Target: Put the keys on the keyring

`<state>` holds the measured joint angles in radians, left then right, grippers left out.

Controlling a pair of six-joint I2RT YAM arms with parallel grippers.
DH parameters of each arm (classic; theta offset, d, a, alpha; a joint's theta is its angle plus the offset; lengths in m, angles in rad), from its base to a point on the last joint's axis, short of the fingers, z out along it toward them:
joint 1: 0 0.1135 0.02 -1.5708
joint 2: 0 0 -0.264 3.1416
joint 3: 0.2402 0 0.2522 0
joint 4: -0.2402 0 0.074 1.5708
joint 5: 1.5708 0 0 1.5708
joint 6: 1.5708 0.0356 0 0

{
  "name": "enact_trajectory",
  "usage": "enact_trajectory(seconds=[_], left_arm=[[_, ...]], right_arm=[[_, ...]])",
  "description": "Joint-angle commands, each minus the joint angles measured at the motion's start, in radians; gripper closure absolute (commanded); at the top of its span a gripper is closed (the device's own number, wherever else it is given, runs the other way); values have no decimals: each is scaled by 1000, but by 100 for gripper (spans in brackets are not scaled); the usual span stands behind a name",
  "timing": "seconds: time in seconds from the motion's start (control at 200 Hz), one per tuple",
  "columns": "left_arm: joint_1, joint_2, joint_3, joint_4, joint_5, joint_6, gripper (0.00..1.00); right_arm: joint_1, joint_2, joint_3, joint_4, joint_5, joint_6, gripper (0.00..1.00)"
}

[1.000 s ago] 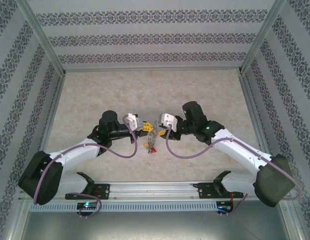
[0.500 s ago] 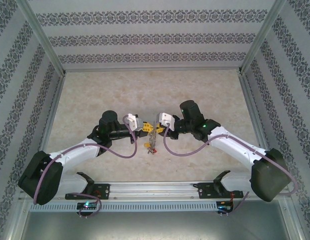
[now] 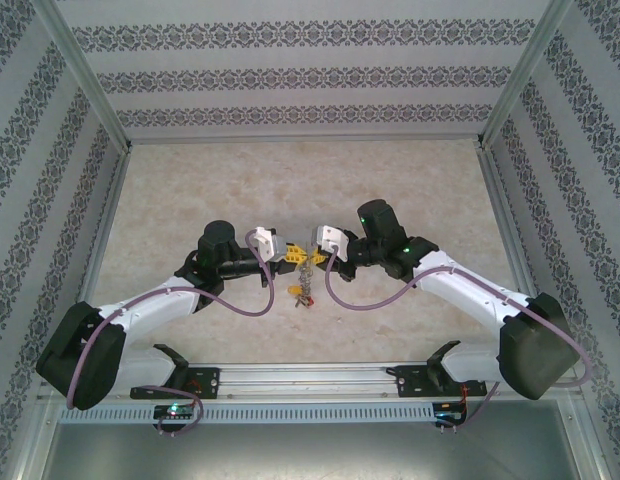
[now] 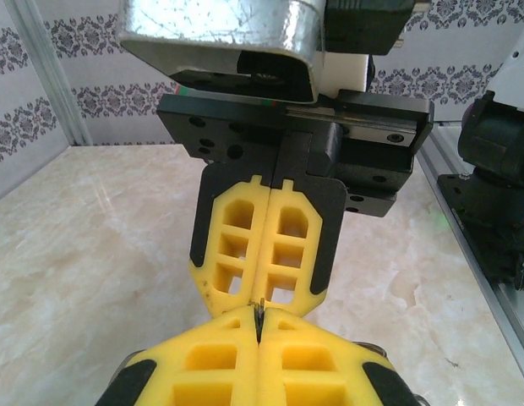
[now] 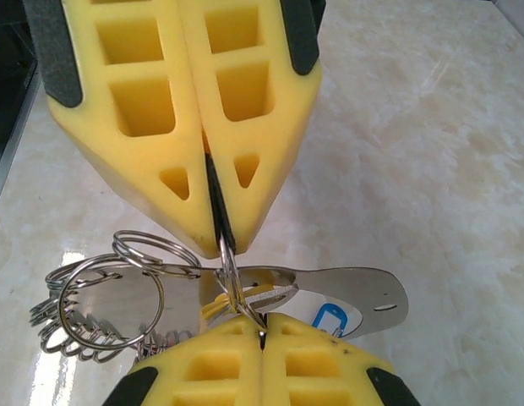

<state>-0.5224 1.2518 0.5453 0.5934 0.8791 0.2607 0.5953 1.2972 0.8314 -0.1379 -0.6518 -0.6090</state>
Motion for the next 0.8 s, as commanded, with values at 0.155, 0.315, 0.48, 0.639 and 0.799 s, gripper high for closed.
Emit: enact_trajectory(seconds=[0.155, 0.315, 0.48, 0.639, 0.799], left_arm=[[-1, -17, 41, 20, 40, 20, 100], [-1, -17, 57, 8, 50, 23, 100], [-1, -15, 72, -7, 60, 29, 100], [-2, -17, 75, -18, 70, 30, 100], [-1, -16, 74, -21, 69, 31, 100]], right_arm=[[-15, -107, -48, 42, 1, -57, 75], [-14, -140, -51, 60, -14, -67, 74], [-12, -102, -26, 31, -41, -77, 73], [-11, -88, -18, 29, -46, -81, 74], [-11, -101, -14, 26, -53, -87, 75]])
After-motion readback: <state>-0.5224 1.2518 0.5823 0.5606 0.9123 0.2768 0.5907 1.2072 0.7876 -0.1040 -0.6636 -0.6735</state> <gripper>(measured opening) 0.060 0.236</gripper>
